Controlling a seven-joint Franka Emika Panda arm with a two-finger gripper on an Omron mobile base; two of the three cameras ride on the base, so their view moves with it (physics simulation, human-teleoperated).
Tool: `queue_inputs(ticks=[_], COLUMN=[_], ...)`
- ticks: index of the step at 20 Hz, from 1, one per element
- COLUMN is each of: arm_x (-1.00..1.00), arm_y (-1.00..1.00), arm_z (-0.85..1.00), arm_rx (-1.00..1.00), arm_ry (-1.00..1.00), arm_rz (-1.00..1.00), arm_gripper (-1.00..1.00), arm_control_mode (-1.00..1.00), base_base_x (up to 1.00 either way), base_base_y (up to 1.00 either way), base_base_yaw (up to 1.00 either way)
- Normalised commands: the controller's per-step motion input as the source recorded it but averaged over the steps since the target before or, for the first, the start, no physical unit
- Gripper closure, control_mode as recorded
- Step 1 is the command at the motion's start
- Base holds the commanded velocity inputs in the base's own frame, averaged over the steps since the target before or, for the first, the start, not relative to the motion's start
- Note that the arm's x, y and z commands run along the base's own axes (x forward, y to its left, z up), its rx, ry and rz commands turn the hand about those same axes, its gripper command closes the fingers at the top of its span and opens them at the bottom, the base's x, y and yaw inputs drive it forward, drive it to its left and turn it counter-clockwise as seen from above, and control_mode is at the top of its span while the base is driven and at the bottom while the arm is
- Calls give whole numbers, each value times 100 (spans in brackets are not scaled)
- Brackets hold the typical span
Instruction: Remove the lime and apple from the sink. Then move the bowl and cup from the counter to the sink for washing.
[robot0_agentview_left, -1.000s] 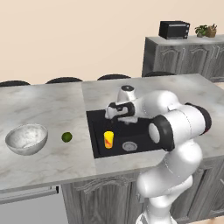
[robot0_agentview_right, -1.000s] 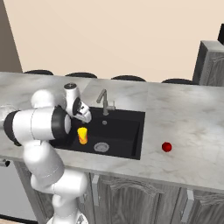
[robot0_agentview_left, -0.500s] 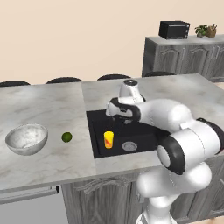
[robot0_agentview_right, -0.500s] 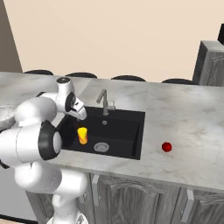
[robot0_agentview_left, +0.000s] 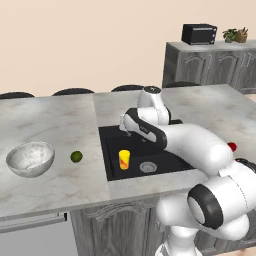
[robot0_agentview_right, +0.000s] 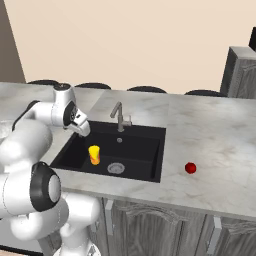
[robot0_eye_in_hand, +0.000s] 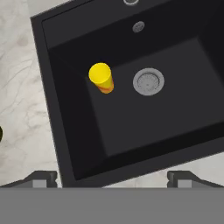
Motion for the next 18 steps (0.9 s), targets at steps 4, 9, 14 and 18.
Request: queue_inputs(ticks=[4, 9, 14, 18], arm_x=[-36, -34, -32, -34], arm_y=[22, 17, 17, 12], arm_z=[23, 22, 22, 26], arm_rx=[3, 0, 0, 1], arm_ry=[0, 0, 0, 0], arm_rz=[-2, -3, -4, -1], arm_gripper=[-100, -100, -100, -100], arm_control_mode=[-100, -100, -100, -100], base_base_x=[0, 0, 0, 0], base_base_y=[0, 0, 0, 0], base_base_yaw=[0, 0, 0, 0])
